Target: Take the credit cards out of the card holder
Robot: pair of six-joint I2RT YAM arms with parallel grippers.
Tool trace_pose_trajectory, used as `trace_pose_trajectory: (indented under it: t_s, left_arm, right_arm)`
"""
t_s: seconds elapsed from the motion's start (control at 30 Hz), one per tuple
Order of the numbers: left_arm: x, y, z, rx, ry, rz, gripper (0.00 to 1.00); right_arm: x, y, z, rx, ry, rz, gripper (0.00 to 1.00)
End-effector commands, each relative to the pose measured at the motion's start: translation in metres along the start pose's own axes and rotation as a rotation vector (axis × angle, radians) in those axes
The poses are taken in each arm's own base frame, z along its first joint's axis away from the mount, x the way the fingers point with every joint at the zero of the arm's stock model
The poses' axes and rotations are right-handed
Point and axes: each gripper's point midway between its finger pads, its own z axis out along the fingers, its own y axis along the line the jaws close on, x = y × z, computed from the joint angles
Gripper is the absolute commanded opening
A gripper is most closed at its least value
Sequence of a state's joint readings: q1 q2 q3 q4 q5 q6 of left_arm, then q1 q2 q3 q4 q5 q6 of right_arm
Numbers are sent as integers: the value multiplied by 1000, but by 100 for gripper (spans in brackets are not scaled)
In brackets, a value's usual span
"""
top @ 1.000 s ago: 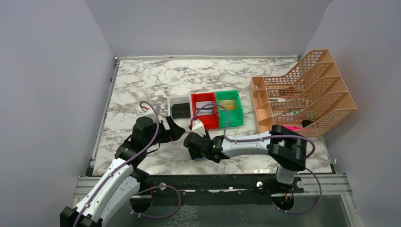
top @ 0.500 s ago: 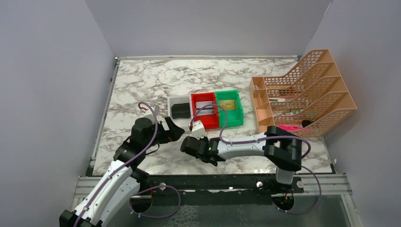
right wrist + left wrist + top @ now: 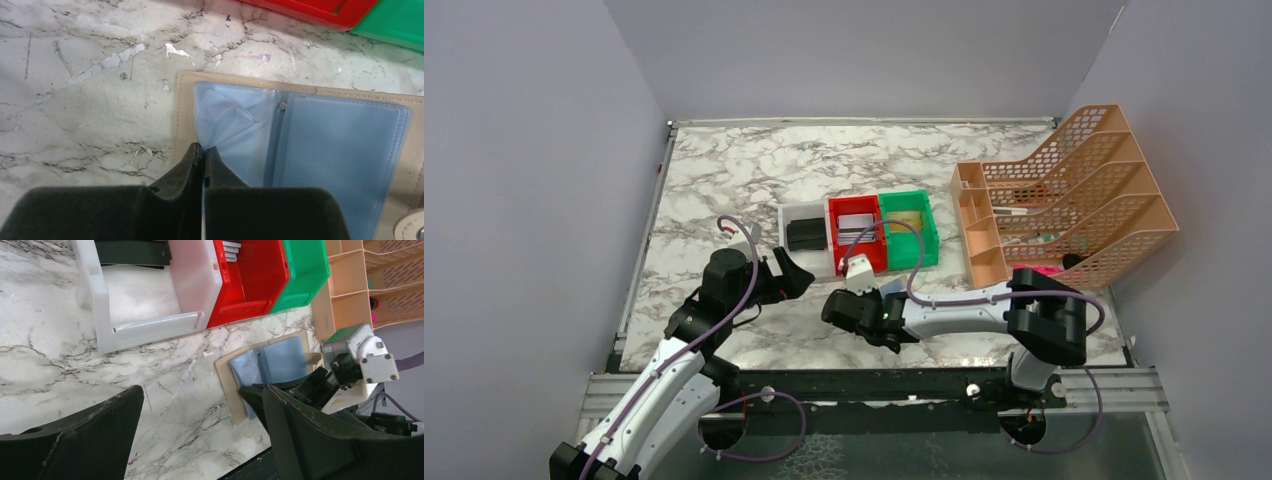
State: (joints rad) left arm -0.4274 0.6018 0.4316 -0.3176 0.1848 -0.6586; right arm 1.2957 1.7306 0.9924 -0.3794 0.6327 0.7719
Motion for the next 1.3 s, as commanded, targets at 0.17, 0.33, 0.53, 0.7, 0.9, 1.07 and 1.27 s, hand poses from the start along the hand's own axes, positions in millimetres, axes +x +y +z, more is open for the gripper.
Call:
trace_pose_trajectory:
  t_s: [0.17, 0.33, 0.53, 0.7, 0.9, 1.07, 1.27]
  left_arm:
    - [-8, -7, -2, 17, -24, -5, 92]
    - [-6, -10, -2, 32, -14, -4, 92]
    - [2, -19, 3, 103, 24, -3, 92]
    - [15, -32, 7, 198, 100, 1, 90]
    - [31, -40, 11, 252, 165, 14, 86]
    - [57, -37, 20, 241, 222, 12, 79]
    - [92, -18, 31, 152, 289, 4, 72]
  right_arm:
    - [-26, 9, -25, -144, -76, 104, 2]
    - [-30, 24, -39, -388, -45, 253, 2]
    - [-39, 36, -57, -690, -8, 419, 3]
    - [-41, 44, -64, -830, 31, 477, 3]
    - [-45, 54, -67, -933, 57, 534, 2]
    - [-42, 56, -59, -938, 96, 574, 2]
    - [-31, 59, -55, -980, 125, 607, 2]
